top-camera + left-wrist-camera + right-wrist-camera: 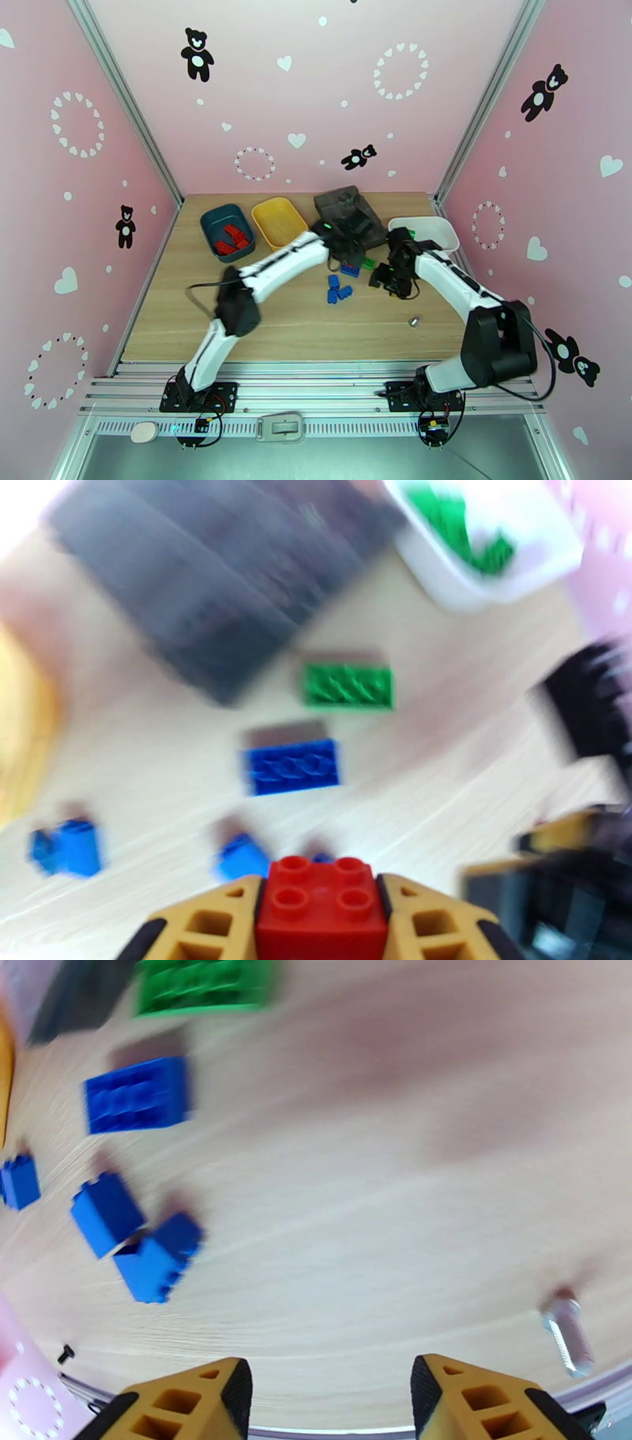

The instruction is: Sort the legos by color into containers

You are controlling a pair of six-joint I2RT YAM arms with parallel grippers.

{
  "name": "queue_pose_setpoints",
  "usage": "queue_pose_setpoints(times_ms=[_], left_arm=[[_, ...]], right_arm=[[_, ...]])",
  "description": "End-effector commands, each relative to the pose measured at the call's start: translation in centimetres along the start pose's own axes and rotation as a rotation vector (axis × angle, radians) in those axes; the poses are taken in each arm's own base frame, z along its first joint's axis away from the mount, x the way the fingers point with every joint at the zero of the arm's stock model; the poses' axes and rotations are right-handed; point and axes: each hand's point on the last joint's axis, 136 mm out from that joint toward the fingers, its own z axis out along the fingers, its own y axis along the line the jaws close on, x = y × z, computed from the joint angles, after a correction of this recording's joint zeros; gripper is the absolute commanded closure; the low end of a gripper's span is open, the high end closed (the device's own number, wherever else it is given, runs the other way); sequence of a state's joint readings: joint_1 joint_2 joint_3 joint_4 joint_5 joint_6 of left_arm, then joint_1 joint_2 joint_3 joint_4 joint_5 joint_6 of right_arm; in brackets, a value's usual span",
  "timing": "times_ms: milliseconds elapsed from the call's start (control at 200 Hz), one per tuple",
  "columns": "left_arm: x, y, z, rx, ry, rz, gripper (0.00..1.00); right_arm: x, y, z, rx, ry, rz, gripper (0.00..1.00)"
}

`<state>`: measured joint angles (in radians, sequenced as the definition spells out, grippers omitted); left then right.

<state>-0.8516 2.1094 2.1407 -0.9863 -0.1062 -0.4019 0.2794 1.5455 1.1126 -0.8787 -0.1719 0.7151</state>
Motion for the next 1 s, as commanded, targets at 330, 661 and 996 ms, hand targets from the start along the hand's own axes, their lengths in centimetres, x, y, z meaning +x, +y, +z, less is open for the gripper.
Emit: queue_pose_setpoints(times_ms=[330, 661, 996], left_arm=[[0.8, 30.8, -6.4, -0.365, -0.076, -0.575, 0.74], [0.8, 40.4, -3.9, -0.444, -0.016, -0.687, 0.70], [0.1, 39.1, -5.5, -0.463, -0.023, -0.636, 0.26]], right_arm=[[-1.4, 9.0, 2.8, 0.005, 0.021, -0.223, 0.41], [-0.4, 7.9, 2.4, 0.044, 0.037, -0.226, 0.40], [1.6, 6.1, 3.0, 0.049, 0.059, -0.200, 0.38]])
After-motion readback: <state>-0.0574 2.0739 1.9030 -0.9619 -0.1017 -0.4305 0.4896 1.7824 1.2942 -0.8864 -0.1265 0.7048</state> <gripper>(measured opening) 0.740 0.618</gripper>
